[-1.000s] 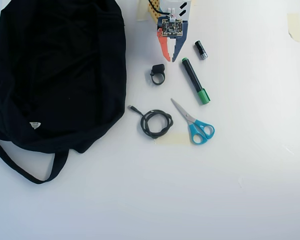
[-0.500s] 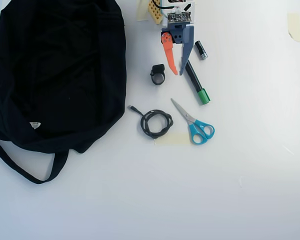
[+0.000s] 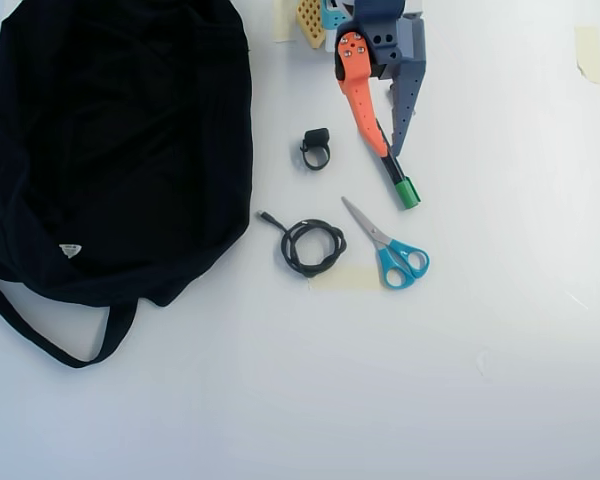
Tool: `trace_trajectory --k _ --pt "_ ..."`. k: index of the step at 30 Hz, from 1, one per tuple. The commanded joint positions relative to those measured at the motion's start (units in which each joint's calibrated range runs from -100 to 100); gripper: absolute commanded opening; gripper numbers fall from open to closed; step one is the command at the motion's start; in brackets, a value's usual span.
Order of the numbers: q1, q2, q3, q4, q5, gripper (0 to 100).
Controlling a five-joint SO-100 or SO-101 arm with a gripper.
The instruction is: Put the bike light into the black bag
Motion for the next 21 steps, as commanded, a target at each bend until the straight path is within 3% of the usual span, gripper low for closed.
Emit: trace_trajectory --k 1,8,21 --pt "2.1 6.0 -11.1 -1.4 0.3 3" --pt "3.2 18.7 -19.2 -7.8 6.9 3" --pt "6.9 20.1 -13.6 -7.3 6.7 2"
